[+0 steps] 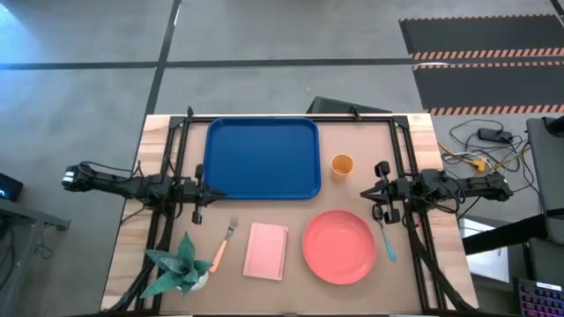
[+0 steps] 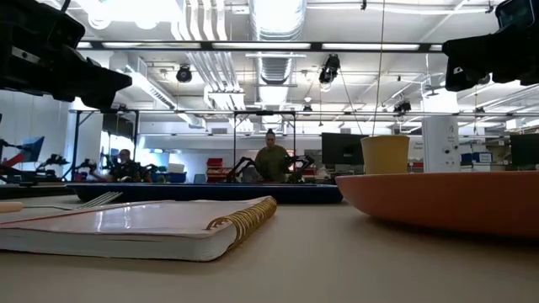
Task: Pick and place plate/cup/fork/spoon on tray
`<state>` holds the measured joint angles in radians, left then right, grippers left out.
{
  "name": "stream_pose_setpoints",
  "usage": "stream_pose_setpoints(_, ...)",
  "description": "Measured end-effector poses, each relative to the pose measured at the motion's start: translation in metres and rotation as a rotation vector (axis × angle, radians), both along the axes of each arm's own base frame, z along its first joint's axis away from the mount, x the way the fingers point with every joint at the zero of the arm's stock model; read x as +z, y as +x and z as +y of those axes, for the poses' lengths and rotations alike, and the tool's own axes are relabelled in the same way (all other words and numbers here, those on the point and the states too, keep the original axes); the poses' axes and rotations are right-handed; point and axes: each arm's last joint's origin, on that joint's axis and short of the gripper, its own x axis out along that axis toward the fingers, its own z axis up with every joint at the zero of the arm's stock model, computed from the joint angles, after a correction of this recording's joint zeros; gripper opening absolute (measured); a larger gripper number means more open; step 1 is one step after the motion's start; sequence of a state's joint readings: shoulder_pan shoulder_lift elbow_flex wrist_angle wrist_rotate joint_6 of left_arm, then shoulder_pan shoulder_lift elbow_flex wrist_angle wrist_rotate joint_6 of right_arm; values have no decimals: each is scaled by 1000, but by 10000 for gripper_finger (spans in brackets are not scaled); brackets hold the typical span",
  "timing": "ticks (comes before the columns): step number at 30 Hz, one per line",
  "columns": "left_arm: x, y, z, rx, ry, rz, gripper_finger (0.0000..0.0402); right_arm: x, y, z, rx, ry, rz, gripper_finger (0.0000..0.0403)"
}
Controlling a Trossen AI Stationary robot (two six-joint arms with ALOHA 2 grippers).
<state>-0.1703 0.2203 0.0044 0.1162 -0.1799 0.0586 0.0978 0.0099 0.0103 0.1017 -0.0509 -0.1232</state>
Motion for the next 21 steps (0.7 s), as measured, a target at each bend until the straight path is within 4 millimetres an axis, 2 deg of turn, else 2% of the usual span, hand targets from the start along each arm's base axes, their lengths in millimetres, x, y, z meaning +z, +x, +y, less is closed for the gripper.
stream_pose_setpoints(21, 0, 0, 0, 0, 0, 0, 0, 0, 0, 0, -1, 0, 0, 9)
